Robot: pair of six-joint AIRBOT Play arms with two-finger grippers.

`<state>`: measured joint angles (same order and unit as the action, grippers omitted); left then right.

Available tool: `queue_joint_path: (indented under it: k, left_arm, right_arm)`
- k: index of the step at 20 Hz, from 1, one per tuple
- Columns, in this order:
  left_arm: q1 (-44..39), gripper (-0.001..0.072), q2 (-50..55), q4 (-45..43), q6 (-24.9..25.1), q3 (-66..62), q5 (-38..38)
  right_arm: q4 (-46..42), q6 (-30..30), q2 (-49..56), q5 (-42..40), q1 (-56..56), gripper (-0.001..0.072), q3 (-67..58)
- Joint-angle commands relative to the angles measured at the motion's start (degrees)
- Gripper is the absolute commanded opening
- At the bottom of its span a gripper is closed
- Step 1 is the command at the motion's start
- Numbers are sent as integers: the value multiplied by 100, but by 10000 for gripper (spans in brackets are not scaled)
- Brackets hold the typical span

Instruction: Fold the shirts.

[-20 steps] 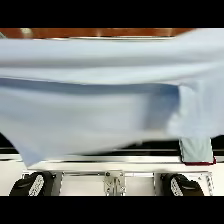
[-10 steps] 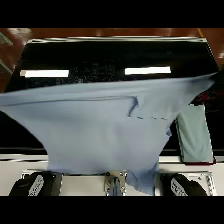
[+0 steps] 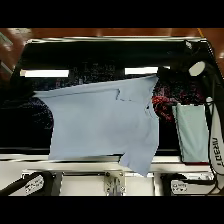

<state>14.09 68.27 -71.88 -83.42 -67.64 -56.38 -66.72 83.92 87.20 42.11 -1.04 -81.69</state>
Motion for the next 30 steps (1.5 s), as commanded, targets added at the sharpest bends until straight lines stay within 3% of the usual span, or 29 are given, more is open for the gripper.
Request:
queue_joint_path:
  k: [1, 4, 8, 12, 16, 20, 27, 28, 29, 30]
  left_arm:
    - [-365, 42, 1246, 122, 63, -328, 1641]
    - [-660, 42, 1888, 142, 15, -463, 2439]
    - [-879, 42, 2400, 142, -243, -468, 2430]
    - [-861, 42, 2343, 138, -236, -485, 1572]
    - [-730, 42, 2295, 50, -173, -621, -315]
    - [-660, 41, 2487, -225, -374, -616, -1187]
    - [-658, 41, 2894, -234, -380, -621, -1344]
    - [-651, 42, 2898, -232, -387, -623, -1266]
    - [-640, 114, 2894, -232, -387, -649, -1276]
    - [-605, 321, 2889, -229, -387, -719, -1384]
  right_arm:
    - [-17, 9, 678, -2367, 179, 60, 74]
    - [-17, 7, 1126, -2369, 144, 60, 74]
    - [68, 7, 1515, -1838, 144, 61, 74]
    - [-2, 2, 1405, -944, 138, 61, 74]
    - [-730, 11, 1010, 1010, 79, 61, 74]
    - [-1648, 511, 1161, 2717, 74, 61, 76]
    - [-1519, 745, 1620, 2688, 85, 61, 76]
    - [-1504, 745, 1600, 2640, 85, 77, 74]
    - [-1497, 745, 1565, 2629, 83, 176, 74]
    - [-1475, 734, 1495, 2629, 72, 385, 68]
